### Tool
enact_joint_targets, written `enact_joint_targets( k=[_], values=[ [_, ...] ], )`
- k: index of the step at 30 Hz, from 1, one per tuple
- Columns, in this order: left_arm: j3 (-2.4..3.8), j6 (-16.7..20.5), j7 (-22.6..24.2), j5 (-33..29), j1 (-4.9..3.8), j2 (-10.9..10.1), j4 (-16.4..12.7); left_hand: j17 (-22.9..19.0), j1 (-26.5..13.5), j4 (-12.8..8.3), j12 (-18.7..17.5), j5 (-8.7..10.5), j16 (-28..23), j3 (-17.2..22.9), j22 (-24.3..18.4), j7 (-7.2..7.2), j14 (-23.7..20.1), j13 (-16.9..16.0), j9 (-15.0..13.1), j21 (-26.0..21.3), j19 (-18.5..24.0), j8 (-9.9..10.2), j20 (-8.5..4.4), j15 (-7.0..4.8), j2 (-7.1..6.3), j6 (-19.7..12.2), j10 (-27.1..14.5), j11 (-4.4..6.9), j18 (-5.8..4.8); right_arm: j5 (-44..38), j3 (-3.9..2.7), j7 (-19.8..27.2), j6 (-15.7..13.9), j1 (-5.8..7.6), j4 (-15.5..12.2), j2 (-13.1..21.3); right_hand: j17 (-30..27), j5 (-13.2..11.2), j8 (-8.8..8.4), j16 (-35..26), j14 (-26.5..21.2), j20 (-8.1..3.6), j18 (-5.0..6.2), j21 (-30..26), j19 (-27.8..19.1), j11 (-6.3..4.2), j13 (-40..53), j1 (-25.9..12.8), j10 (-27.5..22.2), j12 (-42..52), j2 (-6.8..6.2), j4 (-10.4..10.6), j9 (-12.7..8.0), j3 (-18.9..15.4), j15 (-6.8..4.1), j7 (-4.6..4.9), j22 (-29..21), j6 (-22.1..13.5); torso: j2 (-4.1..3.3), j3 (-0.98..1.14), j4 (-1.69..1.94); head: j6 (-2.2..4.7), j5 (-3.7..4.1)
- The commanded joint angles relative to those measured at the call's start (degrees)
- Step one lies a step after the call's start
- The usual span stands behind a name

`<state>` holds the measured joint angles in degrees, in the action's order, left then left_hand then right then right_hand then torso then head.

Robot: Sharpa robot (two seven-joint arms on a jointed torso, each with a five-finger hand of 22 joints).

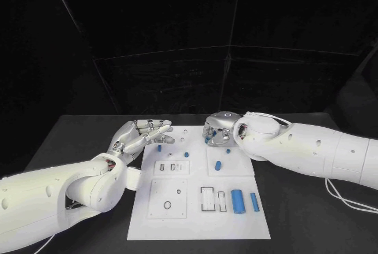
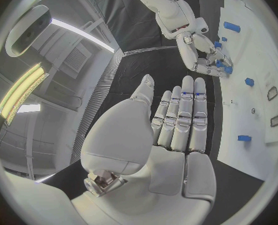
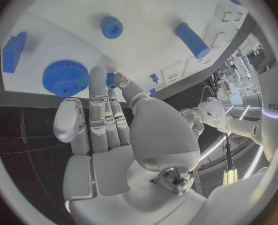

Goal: Assemble the parts on the task board

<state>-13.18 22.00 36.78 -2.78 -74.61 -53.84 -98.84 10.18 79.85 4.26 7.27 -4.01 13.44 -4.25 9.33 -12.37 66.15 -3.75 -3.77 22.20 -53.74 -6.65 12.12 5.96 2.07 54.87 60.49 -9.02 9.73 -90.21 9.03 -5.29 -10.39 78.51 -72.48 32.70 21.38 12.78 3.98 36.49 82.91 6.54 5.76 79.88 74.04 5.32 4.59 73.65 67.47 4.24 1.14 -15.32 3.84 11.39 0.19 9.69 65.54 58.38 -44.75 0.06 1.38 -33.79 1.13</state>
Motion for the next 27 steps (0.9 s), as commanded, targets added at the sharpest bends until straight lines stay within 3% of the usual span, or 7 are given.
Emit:
enact_joint_targets(
  k=[1,4,10,17,23,25,27],
  values=[
    [0.05,-0.79,0.12,0.42,-0.11,-0.04,-0.06,0.05,0.43,-0.38,-0.34,0.3,-0.3,-0.06,-0.04,-0.3,0.25,0.05,0.07,0.3,-0.49,0.26,0.1,-0.01,0.33,0.18,-0.02,-0.23,0.76,-0.66,-0.05,-0.77,2.24,0.14,0.09,-0.23,0.09,-0.27,-0.14,0.27,-0.45,-0.01,-0.79,0.28,0.21,0.13,0.11,-0.47,0.0,0.1,0.13,-0.03,0.02,0.77,0.03,0.05,0.12,-0.04,-0.01,0.0,-0.04,-0.14,0.01],
    [0.05,-0.8,0.13,0.42,-0.12,-0.05,-0.07,0.05,0.43,-0.38,-0.34,0.3,-0.3,-0.06,-0.04,-0.3,0.25,0.05,0.07,0.3,-0.49,0.26,0.1,-0.01,0.33,0.18,-0.02,-0.23,0.76,-0.69,-0.05,-0.76,2.48,0.14,0.21,-0.44,0.09,-0.61,0.05,0.35,-0.54,-0.05,-0.81,0.45,0.23,0.07,0.19,-0.08,0.32,0.25,0.65,-0.07,0.11,1.88,-0.03,0.06,0.36,0.56,-0.03,-0.01,-0.02,-0.19,0.01],
    [0.05,-0.78,0.13,0.42,-0.14,-0.08,-0.09,0.05,0.43,-0.38,-0.34,0.3,-0.3,-0.06,-0.04,-0.3,0.25,0.05,0.07,0.3,-0.49,0.26,0.1,-0.01,0.33,0.18,-0.02,-0.23,0.76,-0.72,-0.05,-0.64,2.71,0.14,0.54,-0.98,0.1,-3.52,0.3,0.61,-0.65,-0.13,-0.87,0.83,0.27,-0.18,0.36,0.3,1.12,0.47,1.84,0.27,0.2,4.77,-0.16,-0.22,0.87,2.01,-0.03,0.04,0.02,-0.32,-0.02],
    [0.05,-0.75,0.15,0.42,-0.17,-0.1,-0.09,0.1,0.43,-0.42,-0.43,0.33,-0.35,-0.05,-0.04,-0.31,0.29,0.05,0.06,0.32,-0.54,0.32,0.09,-0.01,0.46,0.18,-0.04,-0.24,0.75,-0.91,-0.05,-0.87,1.47,0.14,0.75,-1.32,0.05,-4.03,0.62,0.87,-0.69,-0.41,-0.99,1.38,0.59,-0.69,0.68,0.12,2.41,0.78,2.13,1.33,0.35,8.05,-0.48,-0.8,1.74,3.97,-0.02,0.06,-0.03,-0.42,-0.15],
    [0.05,-0.75,0.15,0.42,-0.19,-0.14,-0.09,0.1,0.43,-0.42,-0.43,0.33,-0.35,-0.05,-0.04,-0.31,0.29,0.05,0.06,0.32,-0.54,0.32,0.09,-0.01,0.46,0.18,-0.04,-0.24,0.75,-1.33,-0.05,-0.67,-1.9,0.14,0.26,-1.11,-0.01,-4.76,0.78,0.94,-0.7,-0.57,-1.08,1.68,0.82,-0.92,0.92,0.44,3.17,0.93,2.12,1.77,0.47,9.98,-0.65,-0.99,2.24,4.92,-0.01,0.05,-0.04,-0.45,-0.3],
    [0.06,-0.76,0.14,0.42,-0.2,-0.22,-0.09,0.13,0.44,-0.46,-0.48,0.33,-0.39,-0.03,-0.05,-0.32,0.31,0.05,0.06,0.34,-0.57,0.36,0.09,-0.01,0.55,0.19,-0.04,-0.24,0.75,-1.04,-0.08,-0.34,-4.38,0.13,-0.69,-0.63,-0.04,-4.72,0.88,0.97,-0.7,-0.63,-1.15,1.87,1.06,-1.06,1.06,0.44,3.57,1.06,1.85,1.92,0.54,10.5,-0.72,-1.09,2.64,5.3,0.03,0.06,-0.03,-0.39,-0.41],
    [0.06,-0.73,0.14,0.42,-0.21,-0.3,-0.07,0.13,0.44,-0.46,-0.48,0.33,-0.39,-0.03,-0.05,-0.32,0.31,0.05,0.06,0.34,-0.57,0.36,0.09,-0.01,0.55,0.19,-0.04,-0.24,0.75,-0.81,-0.89,-0.34,-6.44,0.13,-1.07,-0.64,-0.05,-4.78,0.9,0.97,-0.7,-0.65,-1.17,1.92,1.11,-1.11,1.12,0.4,3.7,1.09,1.66,2.0,0.57,10.68,-0.75,-1.14,2.72,5.44,0.02,0.0,-0.03,-0.31,-0.53]
  ],
)
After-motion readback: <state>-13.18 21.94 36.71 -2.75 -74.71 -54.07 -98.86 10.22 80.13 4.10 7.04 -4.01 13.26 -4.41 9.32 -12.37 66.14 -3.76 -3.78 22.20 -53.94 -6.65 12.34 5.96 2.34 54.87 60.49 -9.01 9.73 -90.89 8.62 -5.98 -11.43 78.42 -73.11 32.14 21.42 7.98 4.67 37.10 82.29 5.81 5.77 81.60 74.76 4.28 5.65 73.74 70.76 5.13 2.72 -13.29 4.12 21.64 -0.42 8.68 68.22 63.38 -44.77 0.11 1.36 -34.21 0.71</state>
